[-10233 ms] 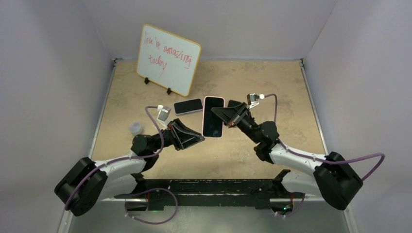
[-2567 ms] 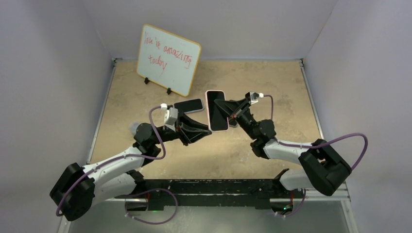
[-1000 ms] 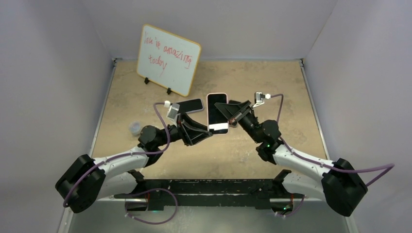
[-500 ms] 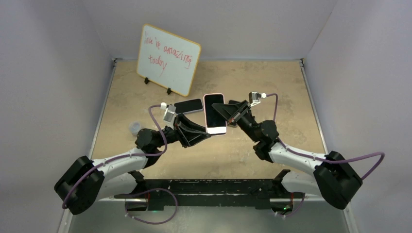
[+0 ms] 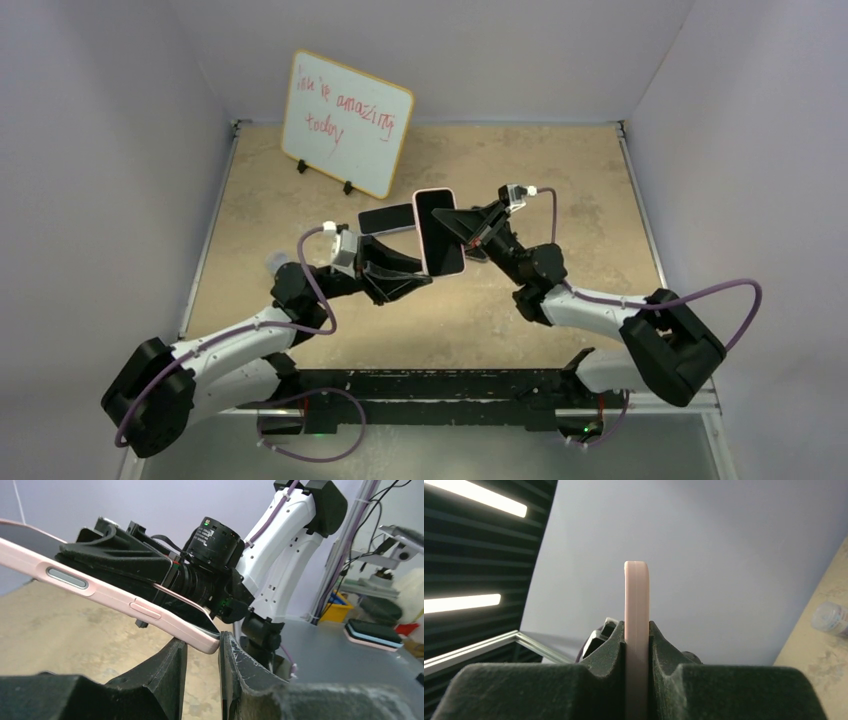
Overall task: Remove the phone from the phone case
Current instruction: Remove the phone case from the phone.
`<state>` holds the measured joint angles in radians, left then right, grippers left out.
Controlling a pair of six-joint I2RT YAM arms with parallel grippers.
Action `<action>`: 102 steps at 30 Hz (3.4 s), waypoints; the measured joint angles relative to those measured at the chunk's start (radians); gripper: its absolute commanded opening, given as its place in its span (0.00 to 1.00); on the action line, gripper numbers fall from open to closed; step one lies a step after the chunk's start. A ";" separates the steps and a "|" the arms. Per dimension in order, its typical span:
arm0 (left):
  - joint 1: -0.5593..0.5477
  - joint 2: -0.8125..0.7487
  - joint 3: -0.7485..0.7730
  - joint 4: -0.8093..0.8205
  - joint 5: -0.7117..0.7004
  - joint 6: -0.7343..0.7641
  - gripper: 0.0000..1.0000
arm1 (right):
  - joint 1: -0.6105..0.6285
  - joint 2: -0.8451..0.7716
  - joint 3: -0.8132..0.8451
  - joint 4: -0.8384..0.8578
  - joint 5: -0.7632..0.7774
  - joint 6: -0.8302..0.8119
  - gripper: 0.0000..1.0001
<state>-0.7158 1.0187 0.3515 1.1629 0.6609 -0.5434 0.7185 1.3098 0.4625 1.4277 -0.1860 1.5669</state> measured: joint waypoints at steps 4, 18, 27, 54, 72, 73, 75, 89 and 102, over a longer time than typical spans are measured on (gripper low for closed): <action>-0.005 -0.011 0.057 -0.097 0.000 0.098 0.00 | -0.019 0.013 0.011 0.030 0.003 0.042 0.00; -0.016 0.005 0.158 -0.254 -0.080 0.227 0.00 | -0.032 0.074 0.031 0.081 0.091 0.161 0.00; -0.025 0.008 0.187 -0.308 -0.152 0.216 0.23 | -0.032 0.076 0.077 0.041 0.129 0.133 0.00; 0.227 -0.042 0.061 -0.308 -0.087 -0.217 0.61 | -0.103 0.061 0.105 -0.067 -0.412 -0.084 0.00; 0.255 -0.203 0.059 -0.528 -0.120 -0.303 0.62 | -0.103 0.011 0.125 -0.192 -0.453 -0.208 0.00; 0.257 -0.214 0.059 -0.529 -0.121 -0.304 0.62 | -0.103 0.005 0.125 -0.205 -0.453 -0.217 0.00; 0.257 -0.232 0.059 -0.519 -0.119 -0.307 0.62 | -0.103 0.002 0.125 -0.225 -0.454 -0.229 0.00; 0.257 -0.190 0.072 -0.425 -0.054 -0.355 0.53 | -0.103 0.002 0.130 -0.284 -0.462 -0.261 0.00; 0.257 -0.076 0.111 -0.379 0.024 -0.406 0.35 | -0.103 0.037 0.169 -0.257 -0.531 -0.256 0.00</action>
<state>-0.4583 0.9428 0.4629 0.7837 0.6846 -0.9489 0.6155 1.3464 0.6312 1.1709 -0.7174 1.3113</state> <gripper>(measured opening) 0.413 0.149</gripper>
